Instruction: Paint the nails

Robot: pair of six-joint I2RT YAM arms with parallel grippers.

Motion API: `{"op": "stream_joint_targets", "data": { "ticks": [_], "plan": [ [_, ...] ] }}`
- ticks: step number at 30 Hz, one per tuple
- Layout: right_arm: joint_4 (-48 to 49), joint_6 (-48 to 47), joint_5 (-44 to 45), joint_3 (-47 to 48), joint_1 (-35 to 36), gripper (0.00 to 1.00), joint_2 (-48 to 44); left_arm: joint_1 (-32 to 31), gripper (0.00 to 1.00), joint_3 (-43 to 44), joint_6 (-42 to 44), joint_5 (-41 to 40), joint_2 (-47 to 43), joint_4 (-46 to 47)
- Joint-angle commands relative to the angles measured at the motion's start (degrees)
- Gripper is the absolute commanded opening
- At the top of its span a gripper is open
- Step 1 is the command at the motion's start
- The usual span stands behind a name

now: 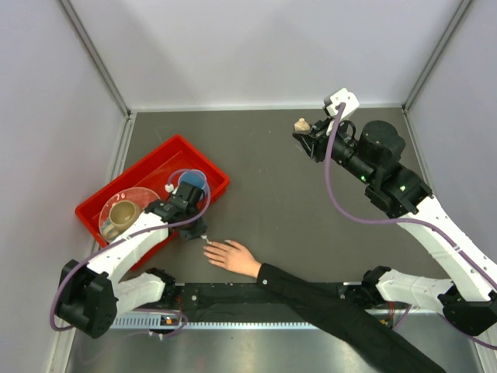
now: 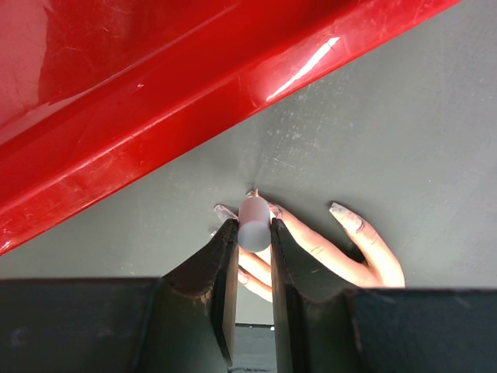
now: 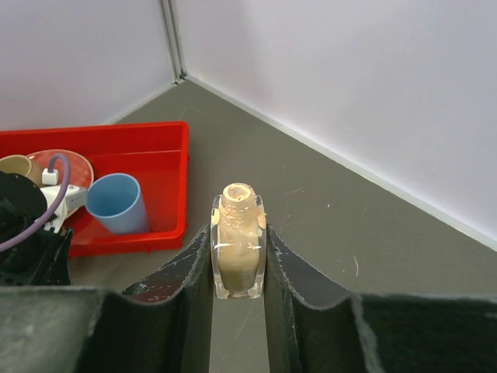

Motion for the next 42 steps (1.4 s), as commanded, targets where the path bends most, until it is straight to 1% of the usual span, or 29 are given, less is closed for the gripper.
{"op": "stream_joint_targets", "data": {
  "ticks": [1, 25, 31, 34, 38, 40, 42],
  "plan": [
    [4.2, 0.6, -0.5, 1.6, -0.5, 0.00, -0.4, 0.3, 0.00, 2.1, 0.4, -0.4, 0.3, 1.5],
    [4.3, 1.1, -1.2, 1.5, -1.1, 0.00, -0.5, 0.4, 0.00, 1.2, 0.2, 0.6, -0.4, 1.3],
    [4.4, 1.0, -1.3, 1.8, -1.1, 0.00, -0.6, 0.4, 0.00, 6.0, 1.7, 0.7, -2.4, -0.7],
    [4.3, 1.0, -1.5, 1.9, -1.2, 0.00, -0.5, 0.4, 0.00, 9.6, 2.3, 1.3, -3.0, -2.0],
    [3.8, 0.8, -1.3, 1.9, -1.2, 0.00, -1.1, 0.3, 0.00, 15.7, 3.1, 2.1, -4.3, -8.1],
    [3.2, 0.5, -0.7, 1.9, -1.2, 0.00, -1.6, 0.3, 0.00, 17.3, 3.7, 2.2, -5.2, -8.7],
    [2.4, 0.3, -0.3, 1.7, -1.3, 0.00, -2.5, 0.3, 0.00, 20.9, 6.2, 3.1, -5.9, -8.4]
  ]
}}
